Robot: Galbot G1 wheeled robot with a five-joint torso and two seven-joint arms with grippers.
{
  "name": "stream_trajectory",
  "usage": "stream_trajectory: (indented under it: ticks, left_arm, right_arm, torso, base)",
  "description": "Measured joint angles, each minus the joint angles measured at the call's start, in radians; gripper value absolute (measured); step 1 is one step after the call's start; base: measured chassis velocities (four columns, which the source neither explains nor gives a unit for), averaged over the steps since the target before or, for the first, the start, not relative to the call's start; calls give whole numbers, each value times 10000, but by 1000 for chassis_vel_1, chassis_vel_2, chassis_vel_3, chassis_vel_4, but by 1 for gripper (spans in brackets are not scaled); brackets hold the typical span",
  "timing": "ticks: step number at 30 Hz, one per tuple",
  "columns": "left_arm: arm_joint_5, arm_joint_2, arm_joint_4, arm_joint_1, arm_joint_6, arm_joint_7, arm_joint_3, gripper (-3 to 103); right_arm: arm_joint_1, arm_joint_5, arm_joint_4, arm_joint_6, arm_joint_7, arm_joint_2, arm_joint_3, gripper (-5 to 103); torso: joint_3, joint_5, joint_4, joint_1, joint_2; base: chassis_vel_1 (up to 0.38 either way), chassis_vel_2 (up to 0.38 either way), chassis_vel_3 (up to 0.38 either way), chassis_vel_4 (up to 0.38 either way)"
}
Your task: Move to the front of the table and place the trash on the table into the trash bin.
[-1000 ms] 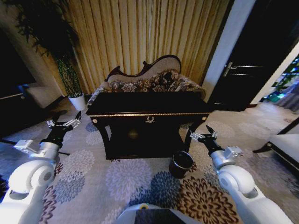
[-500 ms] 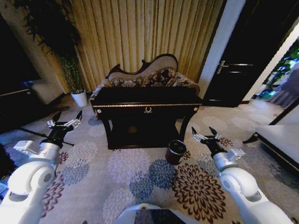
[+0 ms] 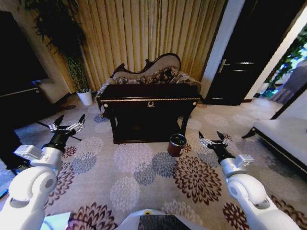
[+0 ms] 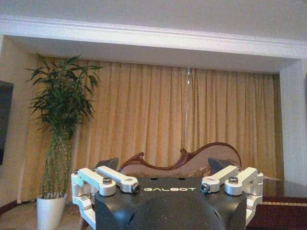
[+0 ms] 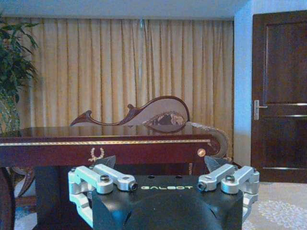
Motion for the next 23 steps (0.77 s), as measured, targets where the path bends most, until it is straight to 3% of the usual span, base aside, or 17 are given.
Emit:
stream_trajectory:
  ticks: [5, 8, 23]
  left_arm:
    - [69, -64, -1, 16, -3, -171, 102, 100]
    - [107, -112, 14, -6, -86, -688, 279, 100]
    - [360, -103, 141, -179, -268, -1026, 583, 100]
  right_arm:
    - [58, -195, -214, 299, 0, 75, -128, 100]
    - [187, -294, -367, 504, 236, 167, -214, 100]
    - [377, -672, -741, 828, 312, 309, -274, 100]
  torso:
    - [2, 29, 0, 1, -2]
    - [-3, 14, 0, -7, 6]
    - [1, 15, 0, 1, -4]
  base:
    - [247, -228, -220, 236]
    - [152, -125, -132, 70]
    - [-15, 11, 11, -12]
